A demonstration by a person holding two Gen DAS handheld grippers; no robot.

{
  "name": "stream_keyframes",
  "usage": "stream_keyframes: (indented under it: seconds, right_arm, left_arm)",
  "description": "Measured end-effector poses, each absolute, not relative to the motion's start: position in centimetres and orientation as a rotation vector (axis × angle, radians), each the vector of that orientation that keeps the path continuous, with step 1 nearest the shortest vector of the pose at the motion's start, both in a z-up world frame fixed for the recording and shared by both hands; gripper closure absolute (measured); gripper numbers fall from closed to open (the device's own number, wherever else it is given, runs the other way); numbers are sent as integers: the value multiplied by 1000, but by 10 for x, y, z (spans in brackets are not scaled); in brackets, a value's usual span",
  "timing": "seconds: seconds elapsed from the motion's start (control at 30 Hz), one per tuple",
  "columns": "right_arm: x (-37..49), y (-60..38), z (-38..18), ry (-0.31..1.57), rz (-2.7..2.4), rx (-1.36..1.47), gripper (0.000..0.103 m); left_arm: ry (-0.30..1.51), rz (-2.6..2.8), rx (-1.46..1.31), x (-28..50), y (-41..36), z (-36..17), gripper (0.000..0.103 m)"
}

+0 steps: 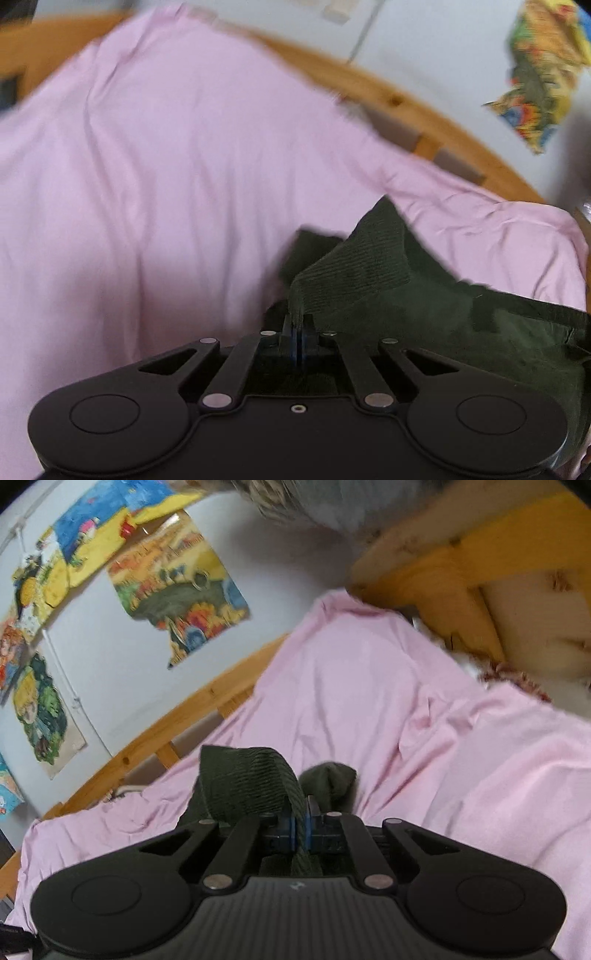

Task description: Fold large clothes

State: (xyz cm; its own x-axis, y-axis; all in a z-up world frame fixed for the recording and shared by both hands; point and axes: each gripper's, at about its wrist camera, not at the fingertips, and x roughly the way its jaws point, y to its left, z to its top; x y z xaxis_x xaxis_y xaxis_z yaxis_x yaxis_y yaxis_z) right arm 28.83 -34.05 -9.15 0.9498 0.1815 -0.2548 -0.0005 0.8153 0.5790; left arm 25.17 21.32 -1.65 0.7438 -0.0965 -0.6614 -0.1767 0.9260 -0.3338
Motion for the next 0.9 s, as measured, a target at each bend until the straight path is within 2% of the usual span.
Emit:
stream_keyframes:
  seconds: [0.1, 0.13, 0.17, 0.2, 0.23, 0.27, 0.33, 0.37, 0.4, 0.43, 0.5, 0.7, 0.83, 0.9]
  right_arm:
    - [298, -338, -94, 326, 94, 607, 86]
    - [296, -337, -91, 310, 106, 588, 85]
    - [295, -335, -88, 297, 112, 558, 75]
    - [294, -332, -84, 281, 116, 515, 63]
    - [292, -331, -82, 267, 124, 482, 61]
    - [293, -329, -81, 260, 132, 461, 61]
    - [295, -328, -81, 255, 138, 448, 61]
    - [297, -328, -82, 255, 138, 450, 65]
    - [300, -329, -83, 256, 137, 450, 85]
    - [301, -329, -84, 251, 132, 444, 94]
    - [303, -329, -84, 241, 116, 443, 98]
    - [312, -336, -88, 279, 90, 471, 98]
    - [316, -338, -101, 324, 75, 437, 97]
    - [315, -337, -102, 329, 76, 415, 93]
  left_arm:
    - [734, 47, -393, 252, 213, -16, 87]
    - [714, 33, -377, 251, 211, -12, 79]
    - [693, 17, -363, 251, 209, -8, 73]
    - [671, -2, -346, 252, 207, -4, 58]
    - [644, -22, -316, 255, 203, 1, 48]
    - [631, -33, -283, 260, 199, 5, 46]
    - [645, -50, -204, 275, 188, 6, 46]
    - [662, -54, -159, 284, 181, 4, 49]
    - [671, -43, -124, 293, 176, 2, 78]
    - [679, -20, -98, 299, 173, 1, 99]
    - [674, 31, -165, 306, 178, 0, 101]
    - [696, 111, -315, 312, 197, -23, 101]
    - [740, 112, -355, 319, 208, -38, 95]
    - [740, 105, -367, 319, 213, -37, 85]
